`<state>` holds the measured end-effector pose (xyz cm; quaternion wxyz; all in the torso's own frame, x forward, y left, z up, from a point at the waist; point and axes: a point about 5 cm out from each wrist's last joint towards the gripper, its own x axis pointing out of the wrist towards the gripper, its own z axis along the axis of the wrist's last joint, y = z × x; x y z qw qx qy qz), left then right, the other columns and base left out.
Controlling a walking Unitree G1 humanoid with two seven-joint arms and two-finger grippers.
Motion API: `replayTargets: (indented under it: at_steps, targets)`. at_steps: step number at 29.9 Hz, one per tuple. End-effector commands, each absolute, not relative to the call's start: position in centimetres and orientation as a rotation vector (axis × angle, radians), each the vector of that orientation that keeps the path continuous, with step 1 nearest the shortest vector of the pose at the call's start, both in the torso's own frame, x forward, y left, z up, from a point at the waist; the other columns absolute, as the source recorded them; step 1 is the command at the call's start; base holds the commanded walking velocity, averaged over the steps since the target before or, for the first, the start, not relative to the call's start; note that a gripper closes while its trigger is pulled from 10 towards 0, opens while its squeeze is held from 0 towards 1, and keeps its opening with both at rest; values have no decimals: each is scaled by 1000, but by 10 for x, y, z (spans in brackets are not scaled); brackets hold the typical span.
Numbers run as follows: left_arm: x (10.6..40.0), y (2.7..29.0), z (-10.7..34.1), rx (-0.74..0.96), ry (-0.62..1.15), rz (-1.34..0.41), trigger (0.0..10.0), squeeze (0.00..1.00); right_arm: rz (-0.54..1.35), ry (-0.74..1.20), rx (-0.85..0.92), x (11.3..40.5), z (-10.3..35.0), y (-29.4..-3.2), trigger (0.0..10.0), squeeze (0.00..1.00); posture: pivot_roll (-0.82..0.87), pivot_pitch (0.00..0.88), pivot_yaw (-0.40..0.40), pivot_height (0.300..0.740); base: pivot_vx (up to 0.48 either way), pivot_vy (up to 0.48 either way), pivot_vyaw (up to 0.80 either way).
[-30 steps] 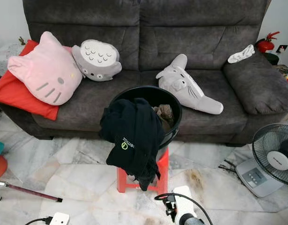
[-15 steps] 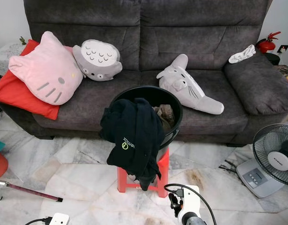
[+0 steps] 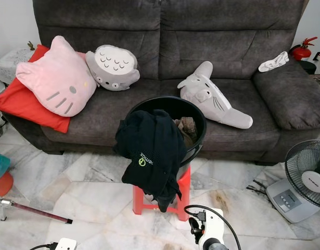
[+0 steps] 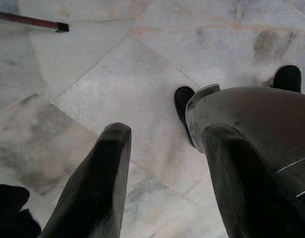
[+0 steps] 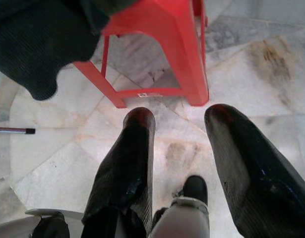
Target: Hang hanger
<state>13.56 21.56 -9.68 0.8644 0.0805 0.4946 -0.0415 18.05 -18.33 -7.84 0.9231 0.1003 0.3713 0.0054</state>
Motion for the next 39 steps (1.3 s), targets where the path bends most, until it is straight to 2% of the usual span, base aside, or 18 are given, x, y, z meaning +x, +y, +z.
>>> replayTargets:
  at_steps: [1,8,13,17,22,23,24,25,27,28,30,31,34,39]
  targets:
    - [128,218,-99,172,1058,-79,10000,0,9,758,207,179,-79,-182,10000,0,-39,0,36,740,0,304,0]
    - [124,220,-100,190,1071,-93,10000,0,1,740,217,182,-78,-179,10000,0,-51,0,54,740,0,386,0]
    - [123,220,-100,225,1077,-116,10000,0,-10,718,216,186,-75,-181,10000,0,-36,0,56,740,0,0,0]
    - [128,220,-98,198,1039,-66,10000,0,-11,702,199,192,-72,-185,10000,0,-25,0,62,740,0,0,0]
    - [132,224,-96,166,1036,-27,10000,0,-106,656,202,201,-65,-192,10000,0,-24,0,88,740,0,0,0]
    - [132,225,-96,211,1040,-58,10000,0,-223,602,322,201,-64,-199,10000,0,-30,0,107,740,0,0,0]
    - [132,225,-96,211,1040,-58,10000,0,-223,602,322,201,-64,-199,10000,0,-30,0,107,740,0,0,0]
    - [128,229,-96,128,1028,42,10000,0,-250,565,339,196,-63,-204,10000,0,-46,0,117,740,0,0,0]
    - [128,230,-96,120,1024,54,10000,0,-261,573,327,193,-65,-206,10000,0,-51,0,109,740,0,0,0]
    - [131,230,-95,212,1026,-20,10000,0,-252,608,348,187,-69,-204,10000,0,-67,0,108,740,0,0,0]
    - [135,228,-94,233,1023,-66,10000,0,-109,685,211,184,-74,-192,10000,0,-34,0,118,740,0,0,0]
    - [137,228,-93,242,1019,-86,10000,0,-89,684,211,185,-73,-190,10000,0,-38,0,112,740,0,0,0]
    - [142,229,-91,270,1002,-114,10000,0,-147,638,294,190,-70,-188,10000,0,-78,0,110,740,0,0,0]
    - [143,229,-91,233,1016,-82,10000,0,-181,621,297,195,-68,-190,10000,0,-79,10,98,740,0,0,0]
